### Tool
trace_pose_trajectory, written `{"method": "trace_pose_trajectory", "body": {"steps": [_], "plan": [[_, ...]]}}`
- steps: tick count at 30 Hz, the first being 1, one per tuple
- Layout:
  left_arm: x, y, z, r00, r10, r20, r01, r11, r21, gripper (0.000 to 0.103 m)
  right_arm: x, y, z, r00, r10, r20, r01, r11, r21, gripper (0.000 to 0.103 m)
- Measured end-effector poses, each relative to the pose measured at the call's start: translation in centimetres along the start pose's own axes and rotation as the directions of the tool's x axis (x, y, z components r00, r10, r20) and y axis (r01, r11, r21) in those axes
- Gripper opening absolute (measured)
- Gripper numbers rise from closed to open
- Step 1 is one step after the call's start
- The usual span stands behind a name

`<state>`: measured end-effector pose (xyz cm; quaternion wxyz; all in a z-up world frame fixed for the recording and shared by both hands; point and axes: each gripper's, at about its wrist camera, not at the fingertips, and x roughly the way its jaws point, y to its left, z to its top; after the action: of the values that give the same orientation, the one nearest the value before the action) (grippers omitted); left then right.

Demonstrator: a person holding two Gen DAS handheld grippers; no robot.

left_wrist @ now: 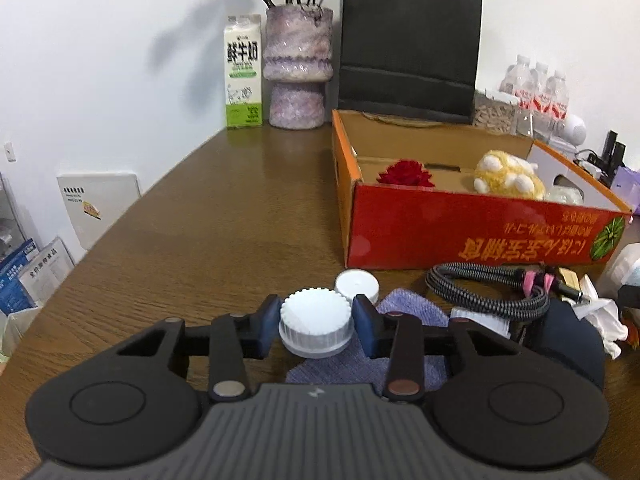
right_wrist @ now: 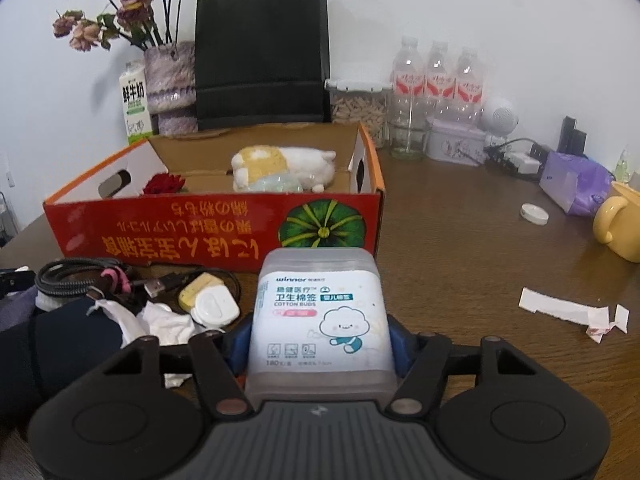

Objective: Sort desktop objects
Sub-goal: 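Carry cap and cotton-bud container into the box and open both tools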

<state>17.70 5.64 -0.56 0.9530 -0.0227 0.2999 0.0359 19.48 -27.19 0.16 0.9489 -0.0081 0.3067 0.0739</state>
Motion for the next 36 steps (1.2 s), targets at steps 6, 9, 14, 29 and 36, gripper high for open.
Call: {"method": "trace_pose_trajectory", "body": {"steps": [6,9,14,29,36], "plan": [[-1.9,-0.2,1.8,0.997,-0.020,0.075,0.021,1.000,-0.011,0.041,-1.6,-0.3,1.2,0.998,0.002,0.064,-0.002,1.000,0.002,0.064],[-2.7,-1.0,3.4,0.990,-0.035,0.137,0.037,0.999,-0.010,0.041,-2.4,-0.1,2.5,0.993,0.011,0.118,-0.012,1.000,0.003,0.064],[-3.0,-3.0,6.1,0.971,-0.072,0.226,0.076,0.997,-0.010,0.041,-2.9,1.0,5.3,0.974,0.042,0.223,-0.044,0.999,0.002,0.064],[4.4,-7.4,8.7,0.965,-0.097,0.242,0.102,0.995,-0.007,0.041,4.1,7.3,9.7,0.952,0.139,0.273,-0.122,0.989,-0.078,0.064],[5.6,-7.5,8.0,0.973,-0.080,0.218,0.079,0.997,0.016,0.041,6.5,7.3,8.9,0.967,0.141,0.213,-0.129,0.989,-0.072,0.064]]}}
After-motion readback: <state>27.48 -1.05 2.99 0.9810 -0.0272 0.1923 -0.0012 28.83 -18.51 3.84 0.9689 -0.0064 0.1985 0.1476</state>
